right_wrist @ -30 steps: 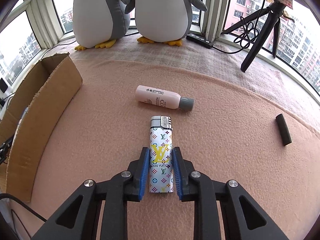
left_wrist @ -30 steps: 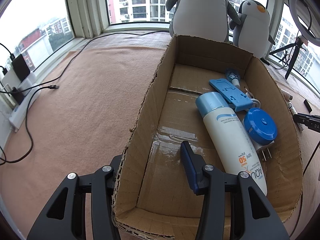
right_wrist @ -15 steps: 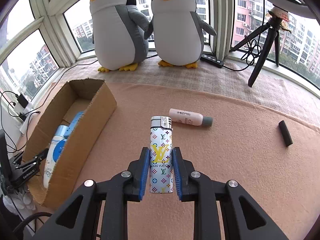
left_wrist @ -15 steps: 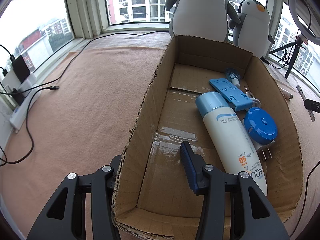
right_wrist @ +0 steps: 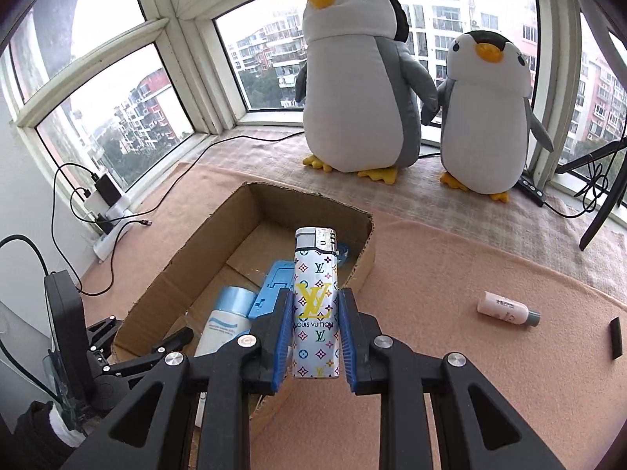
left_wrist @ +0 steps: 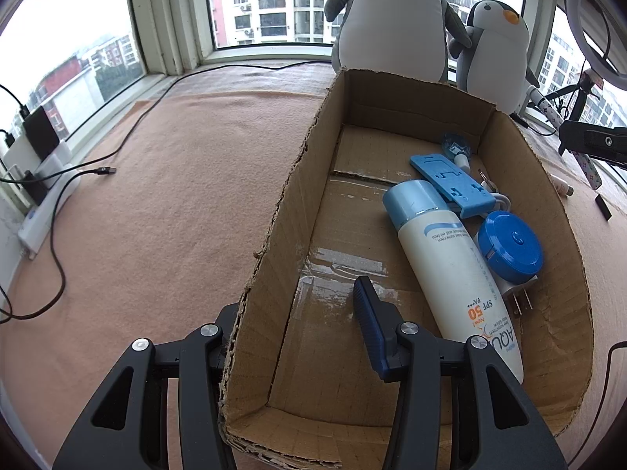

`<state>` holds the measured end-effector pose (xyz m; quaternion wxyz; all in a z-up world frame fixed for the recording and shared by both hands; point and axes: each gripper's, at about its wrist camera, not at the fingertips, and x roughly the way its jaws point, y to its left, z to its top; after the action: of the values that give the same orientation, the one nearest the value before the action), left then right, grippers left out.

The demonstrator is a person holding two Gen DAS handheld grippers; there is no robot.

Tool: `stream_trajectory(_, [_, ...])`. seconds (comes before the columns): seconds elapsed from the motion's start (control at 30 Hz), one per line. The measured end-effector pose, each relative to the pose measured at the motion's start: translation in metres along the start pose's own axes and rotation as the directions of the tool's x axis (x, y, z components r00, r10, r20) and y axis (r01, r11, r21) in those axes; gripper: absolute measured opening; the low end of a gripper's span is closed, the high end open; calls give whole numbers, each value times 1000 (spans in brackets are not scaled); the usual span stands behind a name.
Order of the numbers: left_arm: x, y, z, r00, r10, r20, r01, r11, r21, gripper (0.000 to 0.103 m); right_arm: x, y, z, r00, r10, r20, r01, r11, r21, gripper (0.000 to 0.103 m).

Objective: Organize rigid objects
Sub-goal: 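Carry the lighter into the box and open the right gripper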

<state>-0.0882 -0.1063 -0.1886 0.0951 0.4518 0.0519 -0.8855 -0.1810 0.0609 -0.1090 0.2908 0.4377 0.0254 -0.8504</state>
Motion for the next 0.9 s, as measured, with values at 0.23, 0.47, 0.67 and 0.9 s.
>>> stream_trajectory(0.23, [0,0,0,1000,0,0,0,1000,0,47,21,18,1,999,22,-27,-23,1000,-16,21])
stream_trajectory(0.47, [0,0,0,1000,0,0,0,1000,-1,47,36,28,0,998,28,-50,-30,999,-34,21])
stream_trajectory(0.67, [0,0,0,1000,0,0,0,1000,0,47,40,30,-1,997,44,-60,-46,998,-39,21])
stream_trajectory(0.9, [0,0,0,1000,0,0,0,1000,0,47,32,28,1,998,64,-13,-65,998,-27,67])
